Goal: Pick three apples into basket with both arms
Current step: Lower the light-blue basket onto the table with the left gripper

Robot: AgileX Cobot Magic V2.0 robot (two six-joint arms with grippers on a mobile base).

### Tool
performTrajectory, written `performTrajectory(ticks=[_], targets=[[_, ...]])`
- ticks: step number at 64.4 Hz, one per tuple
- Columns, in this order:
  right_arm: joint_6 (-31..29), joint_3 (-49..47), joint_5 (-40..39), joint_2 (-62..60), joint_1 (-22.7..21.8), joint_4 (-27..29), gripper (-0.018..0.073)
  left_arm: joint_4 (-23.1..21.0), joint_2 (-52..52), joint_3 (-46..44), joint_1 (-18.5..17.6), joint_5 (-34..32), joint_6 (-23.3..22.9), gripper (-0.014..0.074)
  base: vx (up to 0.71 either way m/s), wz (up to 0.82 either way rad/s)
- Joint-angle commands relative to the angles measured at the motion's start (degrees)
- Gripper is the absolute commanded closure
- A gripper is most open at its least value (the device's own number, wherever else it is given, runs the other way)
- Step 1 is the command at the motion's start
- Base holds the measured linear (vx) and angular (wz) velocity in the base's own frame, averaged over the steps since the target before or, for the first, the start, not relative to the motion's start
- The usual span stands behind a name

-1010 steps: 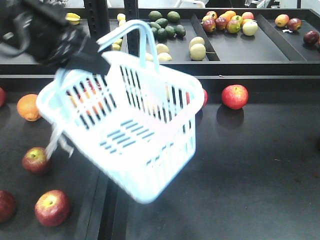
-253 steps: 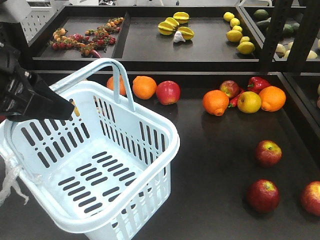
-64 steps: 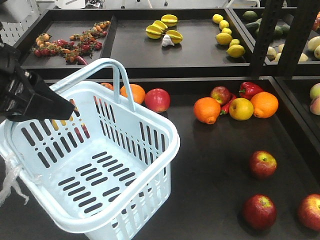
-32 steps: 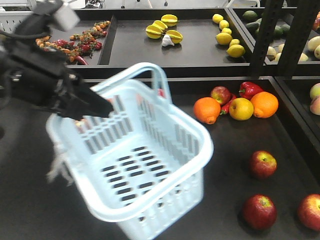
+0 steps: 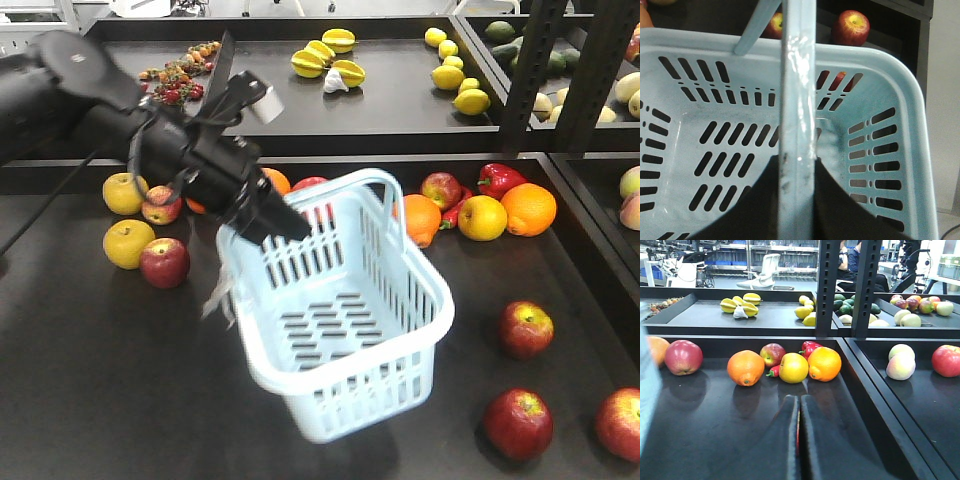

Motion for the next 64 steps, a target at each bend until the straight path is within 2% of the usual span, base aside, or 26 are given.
performTrajectory(ticks=[1,10,20,29,43,55,64], targets=[[-0.20,0.59,-4.20,-0.47,-0.05,-0.66,0.0563,-5.00,0.80,-8.07,-0.23,2.21,0.83,0.0604,0.00,0.00],[-0.20,0.59,-4.20,-0.47,-0.05,-0.66,0.0563,-2.59,6.51,-16.39,-0.23,4.22,0.77,0.0604,0.00,0.00],[-0.20,0.59,-4.20,-0.47,-0.05,-0.66,0.0563,-1.68,10.77,-20.86,-0.30,4.22,0.77,0.0604,0.00,0.00],[-0.20,0.59,-4.20,-0.47,-0.05,-0.66,0.0563,-0.94,13.06,-21.22,-0.79,4.22,0.77,0.0604,0.00,0.00],[-0.20,0.59,-4.20,-0.47,-0.05,-0.66,0.0563,1.62,15.04,-21.22,-3.82,4.22,0.77,0.0604,0.00,0.00],[-0.20,0.59,-4.20,-0.47,-0.05,-0.66,0.0563,7.02,15.20,-21.22,-6.53,4.17,0.83,0.0604,0.00,0.00],[-0.20,0.59,-4.20,-0.47,-0.05,-0.66,0.0563,9.51,15.20,-21.22,-6.98,4.17,0.83,0.0604,0.00,0.00]])
